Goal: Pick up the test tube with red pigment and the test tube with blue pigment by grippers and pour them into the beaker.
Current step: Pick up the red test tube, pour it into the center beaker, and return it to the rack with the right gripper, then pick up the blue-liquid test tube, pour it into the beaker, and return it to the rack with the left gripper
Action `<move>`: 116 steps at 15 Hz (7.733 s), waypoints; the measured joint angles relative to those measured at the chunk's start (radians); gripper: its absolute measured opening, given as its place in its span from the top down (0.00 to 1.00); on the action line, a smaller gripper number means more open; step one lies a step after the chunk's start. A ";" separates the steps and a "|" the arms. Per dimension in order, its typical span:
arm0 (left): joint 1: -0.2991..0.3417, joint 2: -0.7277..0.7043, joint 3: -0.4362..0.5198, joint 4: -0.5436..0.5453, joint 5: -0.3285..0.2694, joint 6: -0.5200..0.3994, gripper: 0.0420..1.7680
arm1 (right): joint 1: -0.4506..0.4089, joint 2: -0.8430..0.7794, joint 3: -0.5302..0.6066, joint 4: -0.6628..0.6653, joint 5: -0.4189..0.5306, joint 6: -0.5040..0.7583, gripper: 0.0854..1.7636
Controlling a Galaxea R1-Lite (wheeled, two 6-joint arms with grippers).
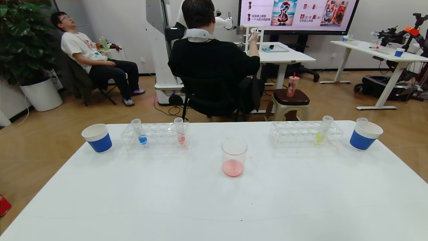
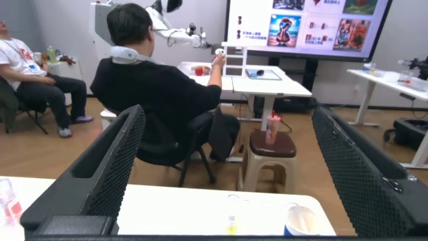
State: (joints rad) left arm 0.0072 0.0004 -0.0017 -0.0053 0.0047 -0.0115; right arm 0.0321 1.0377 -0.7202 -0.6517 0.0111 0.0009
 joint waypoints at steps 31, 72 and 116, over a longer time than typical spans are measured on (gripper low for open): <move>0.000 0.000 0.000 0.000 -0.001 0.006 0.01 | -0.035 -1.038 0.718 0.658 0.029 -0.082 0.02; -0.030 2.102 -0.507 -1.527 0.032 -0.005 0.01 | -0.035 -1.038 0.720 0.657 0.029 -0.057 0.02; -0.055 2.374 -0.894 -1.529 0.185 -0.039 0.56 | -0.035 -1.038 0.720 0.658 0.030 -0.057 0.02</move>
State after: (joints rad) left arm -0.0474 2.3740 -0.8953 -1.5340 0.1896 -0.0504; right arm -0.0032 -0.0004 0.0000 0.0062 0.0409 -0.0562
